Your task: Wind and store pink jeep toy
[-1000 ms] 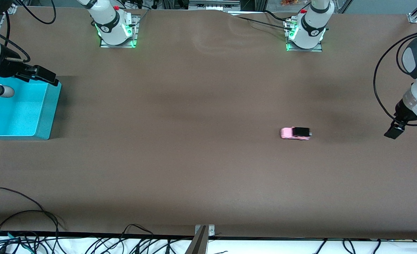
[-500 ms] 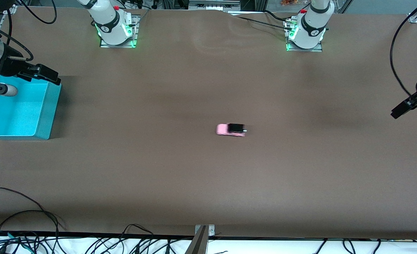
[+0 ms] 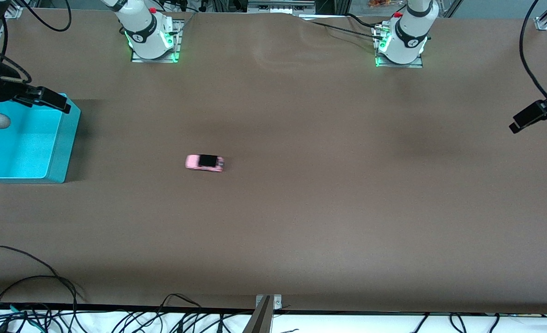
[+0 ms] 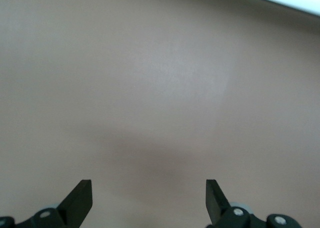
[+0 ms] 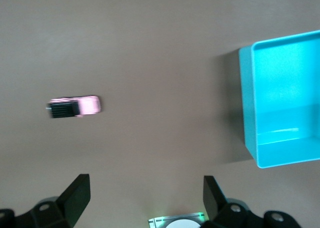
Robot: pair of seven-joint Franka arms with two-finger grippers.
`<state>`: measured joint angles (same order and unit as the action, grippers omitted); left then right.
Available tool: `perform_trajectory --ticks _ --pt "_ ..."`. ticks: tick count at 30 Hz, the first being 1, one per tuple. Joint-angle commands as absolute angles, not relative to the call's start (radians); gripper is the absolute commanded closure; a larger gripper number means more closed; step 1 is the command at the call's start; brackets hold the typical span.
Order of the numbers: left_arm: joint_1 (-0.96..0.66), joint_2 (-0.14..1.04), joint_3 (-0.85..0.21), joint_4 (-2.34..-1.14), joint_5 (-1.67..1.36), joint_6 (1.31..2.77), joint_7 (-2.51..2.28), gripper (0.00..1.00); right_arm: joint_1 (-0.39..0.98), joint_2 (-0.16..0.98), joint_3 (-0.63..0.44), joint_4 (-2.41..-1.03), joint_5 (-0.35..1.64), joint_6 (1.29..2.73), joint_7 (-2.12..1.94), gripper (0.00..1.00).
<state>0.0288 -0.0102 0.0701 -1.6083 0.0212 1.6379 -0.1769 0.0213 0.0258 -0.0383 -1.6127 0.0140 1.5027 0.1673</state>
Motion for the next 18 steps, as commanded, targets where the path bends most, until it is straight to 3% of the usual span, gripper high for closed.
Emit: perform_trajectory --ticks 1,18 --pt "0.025 0.028 0.106 -1.543 -0.009 1.589 -0.025 0.0 -0.017 0.04 -0.046 -1.605 -0.012 1.503 0.17 0.0" --pt "0.012 0.038 0.015 -1.542 -0.008 1.589 -0.015 0.0 -0.052 0.066 -0.06 -1.611 -0.006 1.549 0.176 0.0"
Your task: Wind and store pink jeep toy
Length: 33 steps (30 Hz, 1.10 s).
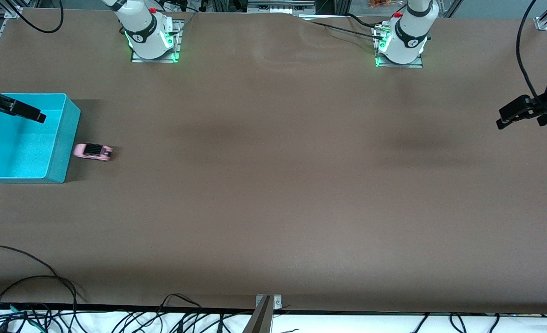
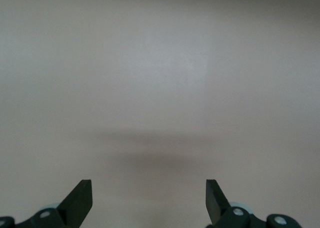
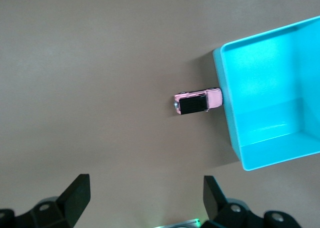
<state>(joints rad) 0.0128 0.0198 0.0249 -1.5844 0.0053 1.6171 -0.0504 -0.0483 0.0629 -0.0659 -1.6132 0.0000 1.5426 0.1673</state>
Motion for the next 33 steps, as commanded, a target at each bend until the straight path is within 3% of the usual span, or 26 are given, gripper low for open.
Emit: perform_trajectory --ticks 1,17,33 --pt "0.012 0.037 0.014 -1.543 -0.008 1.589 -0.009 0.0 -0.052 0.066 -0.06 -1.611 -0.006 1.549 0.182 0.0" --pt "0.018 0.051 -0.006 -1.532 -0.026 1.592 0.064 0.0 -0.046 0.061 -0.06 -1.618 -0.005 1.549 0.34 0.0" --pt "0.052 0.057 -0.005 -1.529 -0.026 1.594 0.17 0.0 -0.043 -0.035 -0.083 -1.894 -0.012 1.744 0.593 0.0"
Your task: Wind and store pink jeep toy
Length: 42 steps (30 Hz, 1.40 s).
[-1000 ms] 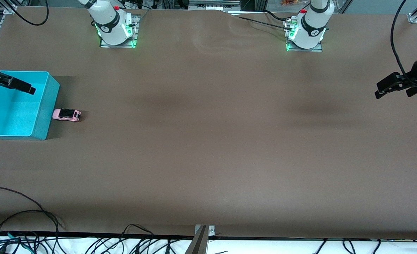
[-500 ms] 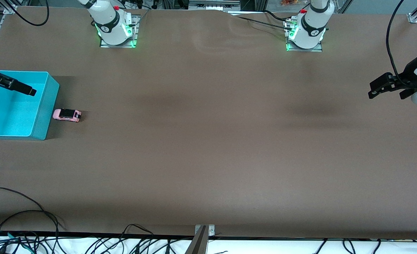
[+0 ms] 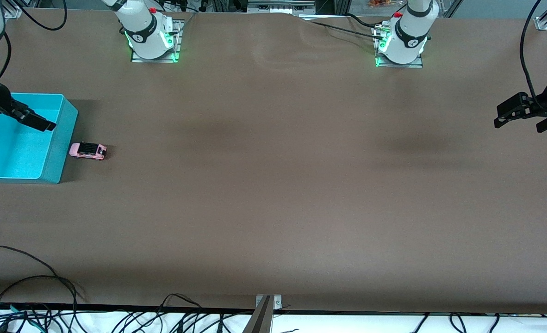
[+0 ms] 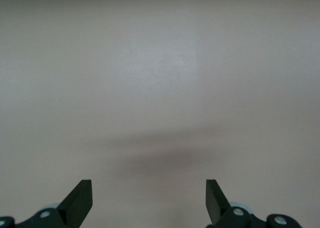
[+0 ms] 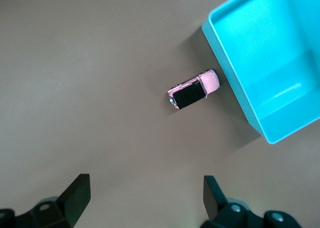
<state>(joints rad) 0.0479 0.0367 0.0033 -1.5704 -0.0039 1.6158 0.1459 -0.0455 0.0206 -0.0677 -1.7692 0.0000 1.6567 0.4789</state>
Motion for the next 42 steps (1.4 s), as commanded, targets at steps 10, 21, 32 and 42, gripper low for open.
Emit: perform_trajectory --ticks 10,21,32,42 --pt "0.054 0.057 -0.005 -1.528 -0.025 1.594 0.172 0.0 -0.043 -0.028 -0.123 -2.106 -0.011 1.989 0.879 0.0" --pt "0.048 0.058 -0.005 -1.528 -0.025 1.594 0.17 0.0 -0.043 0.006 -0.178 -2.258 -0.009 2.193 1.051 0.0" --pt "0.044 0.058 -0.006 -1.523 -0.025 1.594 0.17 0.0 -0.048 0.093 -0.202 -2.309 -0.002 2.382 1.221 0.0" --pt "0.049 0.057 -0.029 -1.516 -0.025 1.591 0.169 0.0 -0.051 0.175 -0.206 -2.335 -0.002 2.493 1.279 0.0"
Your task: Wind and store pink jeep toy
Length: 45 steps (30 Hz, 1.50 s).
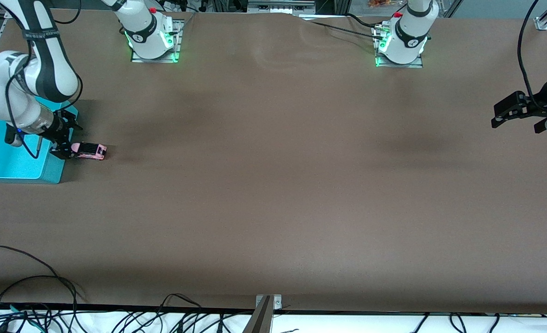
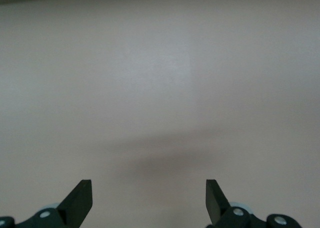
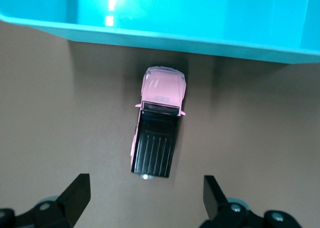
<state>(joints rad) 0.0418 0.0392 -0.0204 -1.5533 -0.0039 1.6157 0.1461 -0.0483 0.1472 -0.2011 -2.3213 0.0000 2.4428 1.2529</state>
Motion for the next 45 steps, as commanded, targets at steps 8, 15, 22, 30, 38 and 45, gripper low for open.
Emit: perform_trajectory --ticks 8,15,22,30,38,45 --pt "0.051 0.057 -0.032 -1.516 -0.025 1.591 0.167 0.0 -0.06 0.236 -0.207 -2.342 -0.002 2.554 1.281 0.0" --pt "0.051 0.057 -0.032 -1.516 -0.025 1.589 0.166 0.0 -0.064 0.279 -0.207 -2.365 -0.002 2.629 1.281 0.0" --pt "0.052 0.055 -0.031 -1.516 -0.025 1.589 0.166 0.0 -0.071 0.295 -0.207 -2.372 0.0 2.64 1.281 0.0" --pt "0.052 0.057 -0.029 -1.516 -0.025 1.589 0.164 0.0 -0.074 0.296 -0.207 -2.372 -0.002 2.64 1.281 0.51" --pt "0.054 0.057 -0.029 -1.516 -0.023 1.591 0.164 0.0 -0.074 0.287 -0.206 -2.368 -0.002 2.635 1.281 0.87" --pt "0.054 0.057 -0.029 -1.516 -0.023 1.591 0.166 0.0 -0.072 0.247 -0.204 -2.362 -0.002 2.628 1.282 0.87"
